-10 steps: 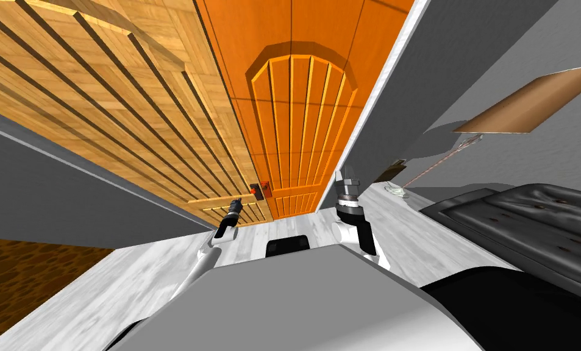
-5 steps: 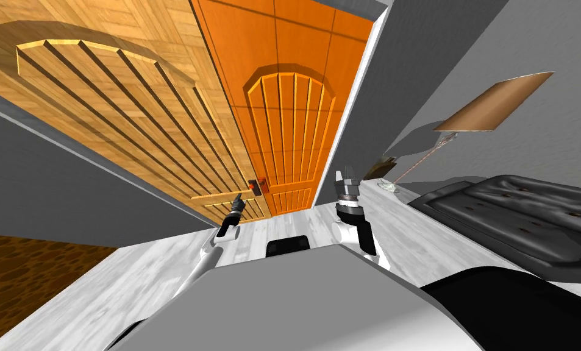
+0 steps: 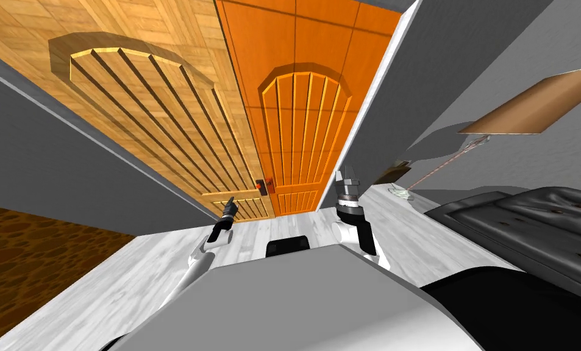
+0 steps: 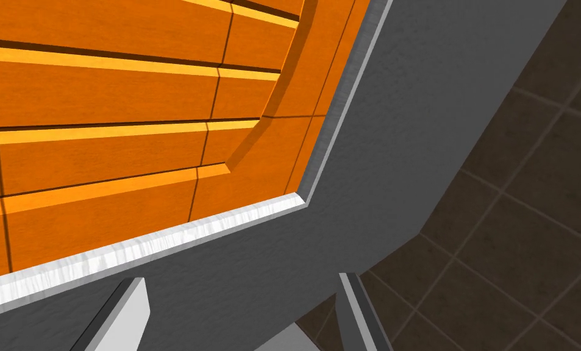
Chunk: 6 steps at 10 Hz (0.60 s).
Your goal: Pull the door open
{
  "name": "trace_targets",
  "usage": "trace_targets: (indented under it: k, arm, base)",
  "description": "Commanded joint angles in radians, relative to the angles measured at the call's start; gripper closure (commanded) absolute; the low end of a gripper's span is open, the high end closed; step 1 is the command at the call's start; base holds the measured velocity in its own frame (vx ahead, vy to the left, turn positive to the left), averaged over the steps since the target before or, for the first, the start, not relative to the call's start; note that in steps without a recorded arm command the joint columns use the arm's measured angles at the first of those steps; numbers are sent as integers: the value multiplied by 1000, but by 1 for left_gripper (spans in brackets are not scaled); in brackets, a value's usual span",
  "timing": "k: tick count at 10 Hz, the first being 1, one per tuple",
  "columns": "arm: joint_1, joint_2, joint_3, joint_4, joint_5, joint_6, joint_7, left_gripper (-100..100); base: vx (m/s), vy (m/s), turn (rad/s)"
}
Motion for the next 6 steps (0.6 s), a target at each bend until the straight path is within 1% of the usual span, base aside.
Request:
trace_targets:
  k: [1,4,5,6]
  arm:
    - [-10,-6,-1,2,-1,1,-3,-100]
    - [-36,-26,-23,-8,-6,-2,-5,-100]
    - [-51,-39,-39,-15,-8,-4,-5,-100]
    - [-59,-46,-48,-20,-10,-5,-5,-100]
  base:
    - [194,-5,-72]
    - [195,-65,-124]
    - [206,-125,-175]
    - [198,-152,-164]
